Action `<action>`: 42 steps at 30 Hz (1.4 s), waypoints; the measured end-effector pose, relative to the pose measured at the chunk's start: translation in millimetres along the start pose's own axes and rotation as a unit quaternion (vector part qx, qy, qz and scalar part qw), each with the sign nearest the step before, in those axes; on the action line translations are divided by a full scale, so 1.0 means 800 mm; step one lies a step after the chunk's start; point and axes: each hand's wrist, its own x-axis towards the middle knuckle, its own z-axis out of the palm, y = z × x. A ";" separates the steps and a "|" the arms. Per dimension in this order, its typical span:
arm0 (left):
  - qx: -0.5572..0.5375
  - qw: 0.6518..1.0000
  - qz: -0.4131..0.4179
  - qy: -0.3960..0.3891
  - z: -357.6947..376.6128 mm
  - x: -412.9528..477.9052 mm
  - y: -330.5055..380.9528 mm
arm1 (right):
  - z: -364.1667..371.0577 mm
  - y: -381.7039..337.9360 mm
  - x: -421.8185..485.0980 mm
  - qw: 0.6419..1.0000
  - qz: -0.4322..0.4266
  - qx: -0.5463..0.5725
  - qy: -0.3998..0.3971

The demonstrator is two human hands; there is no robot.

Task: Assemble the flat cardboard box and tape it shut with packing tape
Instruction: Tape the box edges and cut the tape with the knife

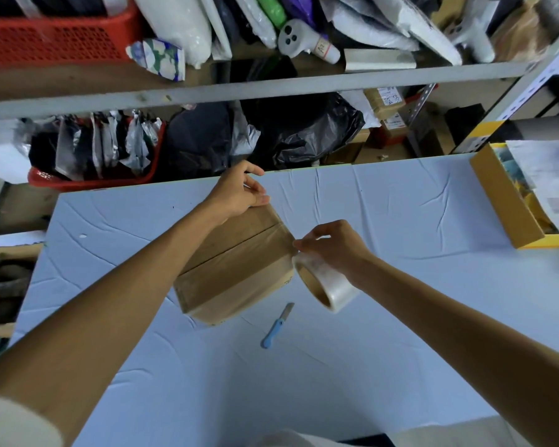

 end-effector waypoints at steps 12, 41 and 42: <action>0.021 1.000 -0.017 -0.012 -0.002 0.001 -0.001 | 0.004 0.006 0.005 0.999 -0.032 -0.011 -0.003; 0.164 0.984 0.053 0.050 0.021 -0.015 -0.007 | 0.005 0.011 0.021 0.999 -0.036 -0.033 0.003; 0.156 0.986 0.048 0.041 0.020 -0.014 -0.006 | 0.005 0.011 0.021 0.999 -0.033 -0.032 0.004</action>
